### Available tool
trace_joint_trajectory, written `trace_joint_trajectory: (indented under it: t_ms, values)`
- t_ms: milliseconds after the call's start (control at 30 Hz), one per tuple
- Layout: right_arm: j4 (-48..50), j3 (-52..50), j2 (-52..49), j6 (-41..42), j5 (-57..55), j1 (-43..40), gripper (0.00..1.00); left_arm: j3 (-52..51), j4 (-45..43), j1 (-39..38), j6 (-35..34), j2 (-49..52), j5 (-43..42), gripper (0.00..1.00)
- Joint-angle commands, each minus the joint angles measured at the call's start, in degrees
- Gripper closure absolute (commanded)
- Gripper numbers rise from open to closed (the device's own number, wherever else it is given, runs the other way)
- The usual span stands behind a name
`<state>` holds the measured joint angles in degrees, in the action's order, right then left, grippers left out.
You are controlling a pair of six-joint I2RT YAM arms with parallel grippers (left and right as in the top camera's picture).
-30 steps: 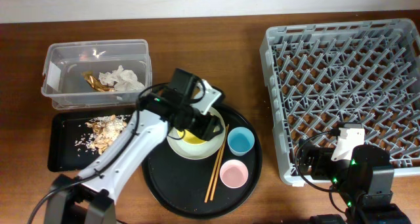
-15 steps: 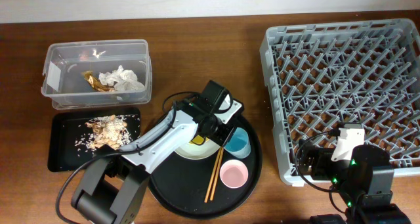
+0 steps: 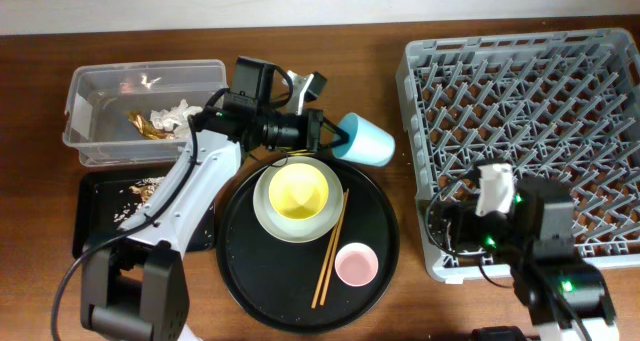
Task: Sort waste into correct bins and load items into the dishwasher rack
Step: 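Grasp the blue cup with the left gripper and hand it to the right gripper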
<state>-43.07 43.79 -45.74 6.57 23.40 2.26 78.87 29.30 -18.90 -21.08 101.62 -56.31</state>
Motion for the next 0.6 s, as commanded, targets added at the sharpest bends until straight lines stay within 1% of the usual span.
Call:
trace_joint_trajectory:
  t_ms: [0,67,233,367,433,500,567]
  values:
    - [5.07,0.87,-5.66,-7.17,22.8,0.31,0.02,0.72,-0.2,-0.59,0.17,-1.25,-16.28,1.0]
    - [9.9,0.87,-8.2,-9.38,30.1,0.31,0.02,0.7,-0.22,-1.16,0.13,-1.25,-16.37,1.0]
    - [22.45,0.87,-12.74,-9.33,31.56,0.31,0.02,0.7,-0.17,-2.67,0.11,-1.25,-18.95,1.0]
    - [28.11,0.87,-14.97,-9.33,31.78,0.31,0.02,0.7,-0.15,-3.23,0.09,-1.25,-20.48,1.0]
    - [30.97,0.87,-14.99,-9.33,35.52,0.31,0.0,0.7,-0.15,-3.23,0.09,-1.25,-20.44,1.0]
    - [32.46,0.87,-15.02,-9.33,38.34,0.28,0.09,0.7,-0.17,-3.23,0.09,-1.25,-20.44,1.0]
    - [32.65,0.87,-15.02,-9.35,38.97,0.28,0.11,0.7,-0.17,-3.23,0.09,-1.25,-20.44,1.0]
